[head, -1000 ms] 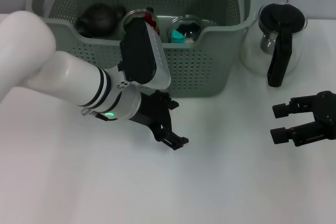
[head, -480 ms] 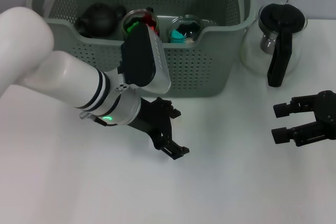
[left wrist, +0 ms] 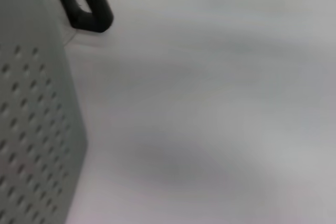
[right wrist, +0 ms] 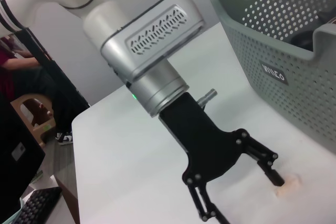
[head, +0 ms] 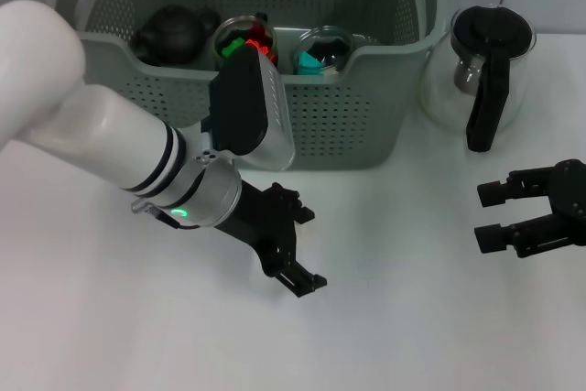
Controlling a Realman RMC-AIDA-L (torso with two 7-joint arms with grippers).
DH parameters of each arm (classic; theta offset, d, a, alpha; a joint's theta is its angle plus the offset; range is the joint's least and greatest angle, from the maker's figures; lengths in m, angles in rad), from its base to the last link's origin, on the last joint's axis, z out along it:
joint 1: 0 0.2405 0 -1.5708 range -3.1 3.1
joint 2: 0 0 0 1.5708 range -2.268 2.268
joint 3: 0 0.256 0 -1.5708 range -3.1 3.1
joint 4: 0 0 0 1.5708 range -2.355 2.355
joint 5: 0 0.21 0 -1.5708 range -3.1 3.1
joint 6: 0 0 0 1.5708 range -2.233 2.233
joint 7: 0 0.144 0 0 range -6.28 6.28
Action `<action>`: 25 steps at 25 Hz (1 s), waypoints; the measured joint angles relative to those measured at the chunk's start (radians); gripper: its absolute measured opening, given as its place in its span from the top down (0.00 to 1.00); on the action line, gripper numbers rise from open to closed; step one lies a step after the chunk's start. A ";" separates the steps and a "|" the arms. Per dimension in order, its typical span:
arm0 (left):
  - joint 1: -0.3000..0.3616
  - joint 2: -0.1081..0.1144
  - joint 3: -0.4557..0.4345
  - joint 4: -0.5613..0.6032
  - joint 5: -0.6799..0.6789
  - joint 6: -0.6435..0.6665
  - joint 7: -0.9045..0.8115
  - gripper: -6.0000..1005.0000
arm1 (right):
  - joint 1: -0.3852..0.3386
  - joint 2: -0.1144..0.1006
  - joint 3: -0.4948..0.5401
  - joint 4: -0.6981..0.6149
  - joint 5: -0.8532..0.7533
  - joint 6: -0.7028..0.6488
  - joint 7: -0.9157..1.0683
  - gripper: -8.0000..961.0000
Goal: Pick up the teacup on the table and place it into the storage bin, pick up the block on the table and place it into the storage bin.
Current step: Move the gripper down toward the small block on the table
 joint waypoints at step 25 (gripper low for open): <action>-0.042 0.002 -0.005 0.037 0.039 -0.014 0.087 0.04 | 0.001 -0.005 -0.008 0.000 0.000 -0.008 -0.012 0.03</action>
